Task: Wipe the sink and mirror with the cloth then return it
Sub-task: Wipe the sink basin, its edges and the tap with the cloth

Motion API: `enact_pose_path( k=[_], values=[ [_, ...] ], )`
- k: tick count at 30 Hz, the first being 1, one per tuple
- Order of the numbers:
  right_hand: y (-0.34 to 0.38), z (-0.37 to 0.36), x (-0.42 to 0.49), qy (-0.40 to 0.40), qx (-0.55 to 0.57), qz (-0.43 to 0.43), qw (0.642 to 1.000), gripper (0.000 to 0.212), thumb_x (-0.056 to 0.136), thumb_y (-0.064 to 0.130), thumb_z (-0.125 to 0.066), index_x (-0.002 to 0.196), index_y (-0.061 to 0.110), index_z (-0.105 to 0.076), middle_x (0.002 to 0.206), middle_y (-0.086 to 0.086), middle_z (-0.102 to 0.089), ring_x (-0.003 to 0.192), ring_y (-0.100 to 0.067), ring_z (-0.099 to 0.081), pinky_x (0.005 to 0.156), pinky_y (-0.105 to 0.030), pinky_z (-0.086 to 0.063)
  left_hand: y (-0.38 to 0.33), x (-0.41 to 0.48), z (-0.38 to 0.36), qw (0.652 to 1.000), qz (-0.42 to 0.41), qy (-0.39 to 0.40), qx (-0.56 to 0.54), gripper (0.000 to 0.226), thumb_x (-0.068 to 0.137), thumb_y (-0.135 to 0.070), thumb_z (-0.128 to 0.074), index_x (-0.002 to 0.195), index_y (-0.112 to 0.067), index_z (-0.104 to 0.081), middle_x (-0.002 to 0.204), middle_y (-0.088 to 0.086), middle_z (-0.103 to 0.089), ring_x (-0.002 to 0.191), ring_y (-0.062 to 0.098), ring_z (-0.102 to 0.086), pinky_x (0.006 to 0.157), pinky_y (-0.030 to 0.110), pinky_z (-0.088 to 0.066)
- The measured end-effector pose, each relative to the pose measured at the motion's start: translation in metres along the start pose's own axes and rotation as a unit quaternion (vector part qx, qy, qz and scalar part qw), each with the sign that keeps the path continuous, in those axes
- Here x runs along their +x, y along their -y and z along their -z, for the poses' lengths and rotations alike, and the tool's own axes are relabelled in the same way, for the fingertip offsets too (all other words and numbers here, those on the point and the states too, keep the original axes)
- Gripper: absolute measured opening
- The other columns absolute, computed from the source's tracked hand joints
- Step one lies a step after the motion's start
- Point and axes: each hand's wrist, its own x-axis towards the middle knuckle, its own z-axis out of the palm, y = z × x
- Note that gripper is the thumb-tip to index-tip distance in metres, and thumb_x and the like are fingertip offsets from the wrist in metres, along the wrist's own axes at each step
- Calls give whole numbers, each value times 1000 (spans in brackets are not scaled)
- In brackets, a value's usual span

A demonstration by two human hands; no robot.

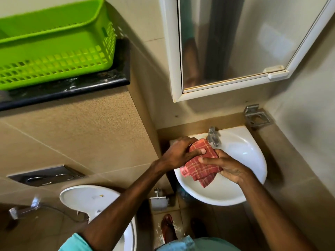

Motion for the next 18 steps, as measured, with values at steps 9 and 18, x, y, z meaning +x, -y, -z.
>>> enact_pose_path(
  k=[9,18],
  values=[
    [-17,13,24,26,13,-60,998,46,84,4,-80,126,16,-67,118,-14,-76,108,-28,-73,93,-42,-59,39,21,-36,997,-64,22,48,35,96,-48,-59,120,-25,-71,117,-5,-61,115,16,-51,103,36,-39],
    [-29,35,73,-186,-77,-30,979,28,96,25,-73,123,21,-67,117,-3,-76,104,-23,-73,92,-40,-59,90,36,-50,969,231,-67,59,37,100,-43,-56,125,-18,-64,131,4,-63,118,29,-61,101,42,-51]
  ],
)
